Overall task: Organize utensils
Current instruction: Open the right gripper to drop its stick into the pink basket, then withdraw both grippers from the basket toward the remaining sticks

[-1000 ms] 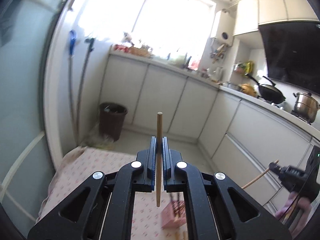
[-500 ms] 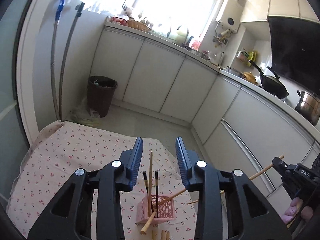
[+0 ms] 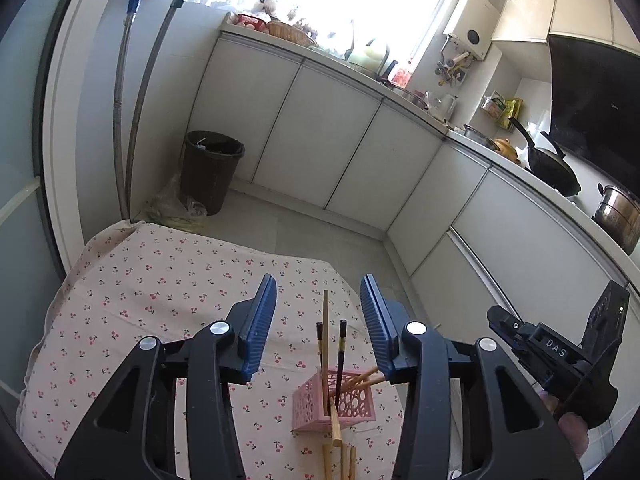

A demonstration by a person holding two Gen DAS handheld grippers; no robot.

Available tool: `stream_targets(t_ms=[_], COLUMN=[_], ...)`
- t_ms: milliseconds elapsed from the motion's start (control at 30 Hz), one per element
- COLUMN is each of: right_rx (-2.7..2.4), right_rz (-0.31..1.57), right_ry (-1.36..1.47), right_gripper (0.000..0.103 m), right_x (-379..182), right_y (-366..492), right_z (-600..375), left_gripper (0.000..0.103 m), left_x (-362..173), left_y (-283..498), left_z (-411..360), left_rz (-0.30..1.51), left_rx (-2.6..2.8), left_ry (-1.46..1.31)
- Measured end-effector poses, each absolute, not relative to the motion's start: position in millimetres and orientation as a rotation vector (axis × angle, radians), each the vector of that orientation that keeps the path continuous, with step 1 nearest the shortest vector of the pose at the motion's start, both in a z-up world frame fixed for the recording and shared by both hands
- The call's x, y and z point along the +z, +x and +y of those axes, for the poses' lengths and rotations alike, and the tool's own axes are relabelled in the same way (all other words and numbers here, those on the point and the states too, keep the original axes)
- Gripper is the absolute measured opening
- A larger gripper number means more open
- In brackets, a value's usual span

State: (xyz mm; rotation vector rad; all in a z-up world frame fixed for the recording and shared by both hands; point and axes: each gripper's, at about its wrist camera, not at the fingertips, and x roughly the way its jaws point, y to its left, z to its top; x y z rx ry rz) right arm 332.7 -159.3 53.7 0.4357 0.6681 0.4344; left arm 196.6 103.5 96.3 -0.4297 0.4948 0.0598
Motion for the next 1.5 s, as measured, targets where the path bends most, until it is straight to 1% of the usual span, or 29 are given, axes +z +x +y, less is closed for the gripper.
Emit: stream_targets(t_ms=[100,133,167,200,233,267,400,467,500,533,567,767,867,933,1000,1100,1233,1367,1500], right_rx=[0.414,0.41,0.402,0.396,0.39,0.383,0.361,0.362,0.361,0.359,0.35,0.313,0.283,0.272,0.264,0.25,0.215,0.155,0.155], right_rz=[0.638,0.634,0.629,0.626,0.62,0.612,0.604,0.607,0.609,0.609,0.608,0.643,0.673,0.695,0.727,0.808,0.948,1.06,1.138], right_ry=[0.357,0.344,0.324,0.306,0.286,0.259,0.175,0.158,0.15,0.143,0.133,0.113,0.113,0.123,0.116,0.085,0.092,0.153,0.242], right_gripper=[0.023,0.023,0.026,0.03,0.033,0.033,0.034,0.038,0.042,0.048,0.052,0.066,0.077,0.087,0.093,0.096,0.096,0.096,0.096], right_x=[63.2,65.2,67.0,68.4,69.0,69.1,66.5,64.4,63.0,61.0,58.6,38.2,25.7,17.1,5.2,-18.1,-50.7,-75.4,-91.1], right_y=[319.6,316.4,311.0,306.8,302.0,295.5,276.4,270.1,266.4,262.3,257.1,236.6,230.5,227.9,223.9,221.9,222.9,225.8,226.2], right_z=[-149.8,-148.1,-146.7,-144.8,-142.9,-141.3,-136.1,-135.7,-136.1,-136.5,-137.9,-150.4,-157.2,-161.7,-162.6,-162.8,-170.8,-190.0,-204.8], left_gripper=[0.048,0.051,0.054,0.057,0.062,0.064,0.067,0.068,0.072,0.075,0.078,0.089,0.092,0.095,0.096,0.096,0.096,0.096,0.096], left_x=[98.4,99.7,100.8,101.3,102.2,102.7,101.7,99.0,96.9,94.5,91.8,61.9,43.6,32.1,22.1,2.4,-35.8,-83.1,-117.5], left_y=[192.1,189.6,187.2,185.3,182.5,179.8,168.8,165.3,163.8,162.6,161.5,150.7,144.1,139.7,137.3,135.9,145.2,161.9,174.9], left_z=[91.4,85.9,80.4,76.4,71.0,66.6,51.1,45.7,44.0,42.6,41.1,35.9,38.7,42.3,45.5,49.0,49.8,44.7,34.3], left_rz=[0.489,0.483,0.479,0.476,0.474,0.47,0.459,0.467,0.472,0.479,0.488,0.568,0.624,0.663,0.702,0.781,0.938,1.114,1.205], left_rx=[0.038,0.037,0.036,0.038,0.04,0.045,0.066,0.079,0.087,0.098,0.109,0.159,0.173,0.181,0.189,0.182,0.161,0.135,0.147], left_ry=[-0.388,-0.368,-0.348,-0.331,-0.307,-0.285,-0.204,-0.18,-0.172,-0.164,-0.155,-0.122,-0.143,-0.165,-0.189,-0.221,-0.262,-0.27,-0.252])
